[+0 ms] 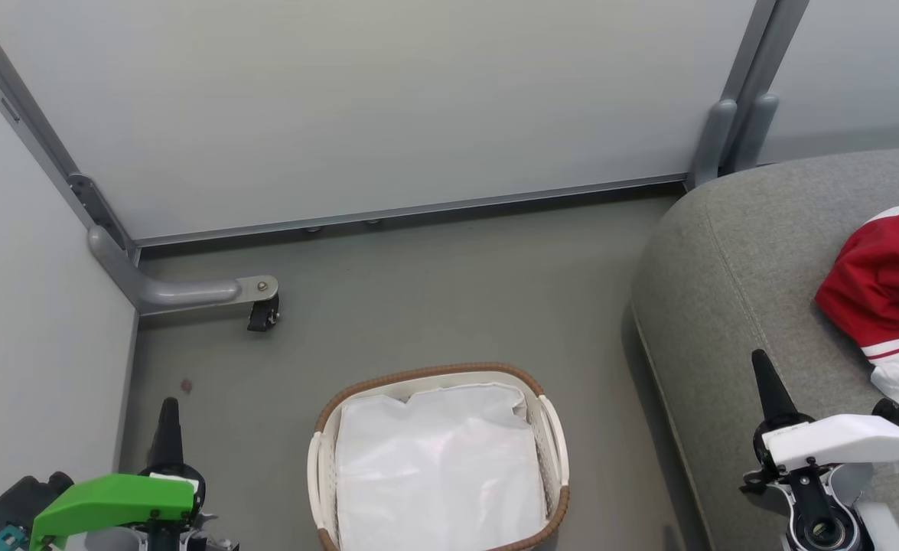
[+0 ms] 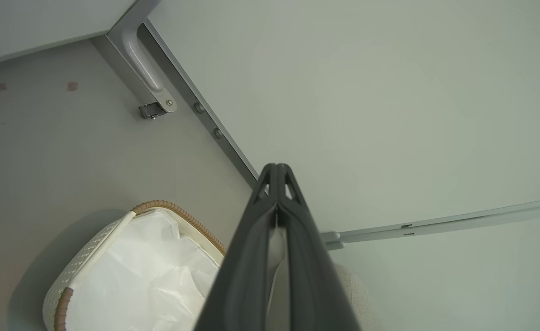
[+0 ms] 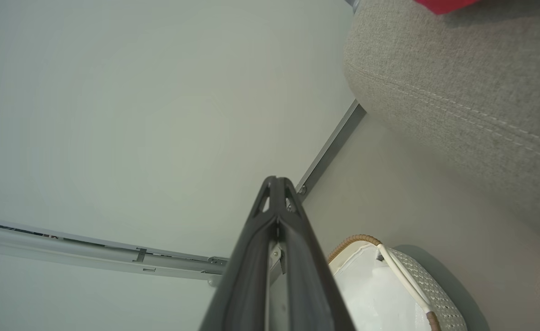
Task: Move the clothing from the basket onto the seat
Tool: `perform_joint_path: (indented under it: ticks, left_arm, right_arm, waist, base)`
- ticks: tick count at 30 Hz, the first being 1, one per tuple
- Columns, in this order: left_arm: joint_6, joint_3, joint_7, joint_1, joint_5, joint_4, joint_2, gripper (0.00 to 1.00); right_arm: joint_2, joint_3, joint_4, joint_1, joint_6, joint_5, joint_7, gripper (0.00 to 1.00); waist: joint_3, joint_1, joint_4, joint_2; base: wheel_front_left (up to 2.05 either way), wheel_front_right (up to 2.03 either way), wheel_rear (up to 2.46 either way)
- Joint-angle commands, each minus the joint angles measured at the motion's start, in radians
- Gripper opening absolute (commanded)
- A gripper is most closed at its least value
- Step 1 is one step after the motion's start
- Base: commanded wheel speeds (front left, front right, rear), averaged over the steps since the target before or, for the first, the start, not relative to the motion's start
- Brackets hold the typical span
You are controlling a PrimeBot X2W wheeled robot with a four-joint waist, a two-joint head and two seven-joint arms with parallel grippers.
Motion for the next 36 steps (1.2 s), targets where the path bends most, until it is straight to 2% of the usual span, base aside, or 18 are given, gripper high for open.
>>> perform_joint_path:
  ticks: [1, 36]
  left_arm:
    - [-0.005, 0.003, 0.008, -0.021, -0.025, -0.014, 0.007, 0.0]
    - [-0.012, 0.02, 0.087, -0.037, -0.311, -0.06, 0.009, 0.0]
  right_arm:
    - [-0.007, -0.005, -0.014, 0.004, 0.0, 0.027, 0.007, 0.0]
    - [-0.01, -0.019, -0.057, 0.022, -0.001, 0.338, 0.087, 0.0]
  waist:
    - [-0.001, 0.0, 0.0, 0.0]
    - [-0.013, 0.0, -0.002, 0.0]
  base:
    - [0.0, 0.0, 0.0]
    - [0.0, 0.0, 0.0]
